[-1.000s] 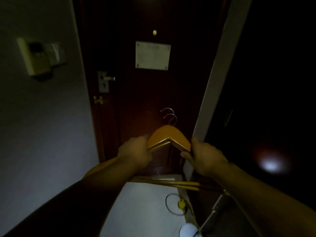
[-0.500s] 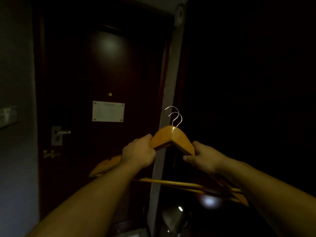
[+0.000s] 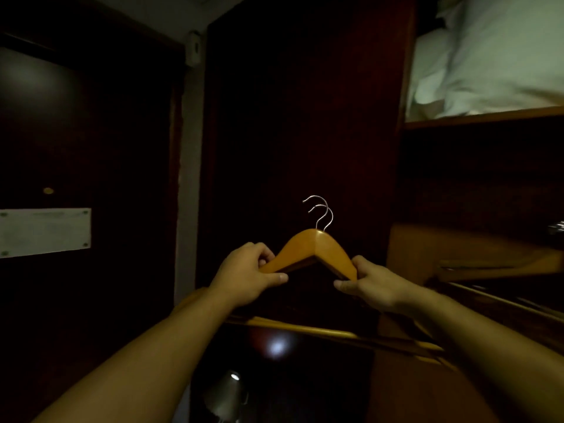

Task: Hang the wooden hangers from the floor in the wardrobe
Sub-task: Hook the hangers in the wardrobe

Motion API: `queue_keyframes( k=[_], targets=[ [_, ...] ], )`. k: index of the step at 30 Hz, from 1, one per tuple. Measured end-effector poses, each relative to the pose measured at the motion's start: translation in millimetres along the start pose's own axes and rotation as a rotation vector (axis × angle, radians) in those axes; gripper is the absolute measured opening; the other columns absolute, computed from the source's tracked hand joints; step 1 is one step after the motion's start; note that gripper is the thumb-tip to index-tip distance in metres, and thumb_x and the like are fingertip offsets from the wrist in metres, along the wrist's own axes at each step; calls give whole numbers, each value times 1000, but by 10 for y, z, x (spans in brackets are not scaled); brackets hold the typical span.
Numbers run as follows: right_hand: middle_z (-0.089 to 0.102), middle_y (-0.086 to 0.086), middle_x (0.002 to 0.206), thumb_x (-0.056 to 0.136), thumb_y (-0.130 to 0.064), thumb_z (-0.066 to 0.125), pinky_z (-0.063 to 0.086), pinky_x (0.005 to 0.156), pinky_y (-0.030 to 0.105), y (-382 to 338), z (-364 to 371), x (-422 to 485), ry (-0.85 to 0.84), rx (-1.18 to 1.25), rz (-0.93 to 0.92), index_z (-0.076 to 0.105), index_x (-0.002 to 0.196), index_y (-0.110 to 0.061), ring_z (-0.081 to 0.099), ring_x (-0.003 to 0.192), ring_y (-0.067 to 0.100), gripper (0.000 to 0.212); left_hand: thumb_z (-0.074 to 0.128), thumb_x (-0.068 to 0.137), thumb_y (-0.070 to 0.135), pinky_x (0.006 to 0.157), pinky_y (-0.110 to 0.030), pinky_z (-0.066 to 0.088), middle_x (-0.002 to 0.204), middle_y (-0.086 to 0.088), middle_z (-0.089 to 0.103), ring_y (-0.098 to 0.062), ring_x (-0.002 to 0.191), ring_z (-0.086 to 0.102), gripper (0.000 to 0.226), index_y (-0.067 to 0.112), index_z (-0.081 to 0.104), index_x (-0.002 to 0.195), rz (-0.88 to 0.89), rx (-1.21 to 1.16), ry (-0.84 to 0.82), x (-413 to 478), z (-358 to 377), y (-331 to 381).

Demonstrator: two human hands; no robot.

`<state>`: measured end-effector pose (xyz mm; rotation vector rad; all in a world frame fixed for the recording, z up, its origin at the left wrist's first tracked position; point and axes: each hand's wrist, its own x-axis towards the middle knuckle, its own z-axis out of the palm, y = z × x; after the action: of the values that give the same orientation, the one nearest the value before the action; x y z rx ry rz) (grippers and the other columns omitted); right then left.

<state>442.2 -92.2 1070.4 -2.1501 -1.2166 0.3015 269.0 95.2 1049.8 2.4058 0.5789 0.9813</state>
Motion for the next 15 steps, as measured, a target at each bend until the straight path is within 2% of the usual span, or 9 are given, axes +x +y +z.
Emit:
queue_keyframes(
  k=[4, 8, 11, 13, 15],
  targets=[
    [54, 2, 92, 95, -36, 64, 43, 67, 28, 268, -216, -466, 67, 6, 80, 41, 123, -20, 52, 78, 13, 40, 75, 83, 41, 80, -32, 52, 98, 7, 56, -10, 88, 57, 27, 27, 59, 101, 105, 17, -66, -73, 322, 334],
    [56, 2, 96, 94, -36, 64, 45, 68, 26, 490, -535, -903, 142, -37, 153, 42, 119, -20, 54, 80, 13, 36, 65, 90, 47, 71, -33, 57, 87, 6, 62, -11, 75, 64, 25, 31, 50, 101, 162, 31, -148, -90, 698, 740],
    [59, 2, 102, 93, -41, 63, 47, 71, 25, 671, -803, -1224, 197, -40, 211, 44, 118, -20, 58, 84, 11, 38, 56, 94, 51, 73, -33, 56, 87, 8, 62, -9, 77, 63, 23, 33, 49, 106, 239, 61, -182, -120, 996, 1099],
    [58, -4, 107, 85, -64, 60, 47, 72, 23, 810, -997, -1446, 226, -28, 249, 41, 124, -24, 60, 91, 8, 59, 52, 95, 54, 69, -28, 51, 85, 10, 60, -7, 76, 60, 22, 33, 51, 103, 299, 85, -205, -122, 1182, 1334],
    [56, -5, 114, 65, -92, 43, 51, 86, 34, 989, -1198, -1658, 263, -44, 312, 42, 128, -27, 60, 102, 14, 91, 49, 95, 57, 64, -25, 46, 83, 10, 60, -6, 74, 60, 24, 33, 51, 97, 335, 112, -229, -103, 1364, 1541]
  ],
)
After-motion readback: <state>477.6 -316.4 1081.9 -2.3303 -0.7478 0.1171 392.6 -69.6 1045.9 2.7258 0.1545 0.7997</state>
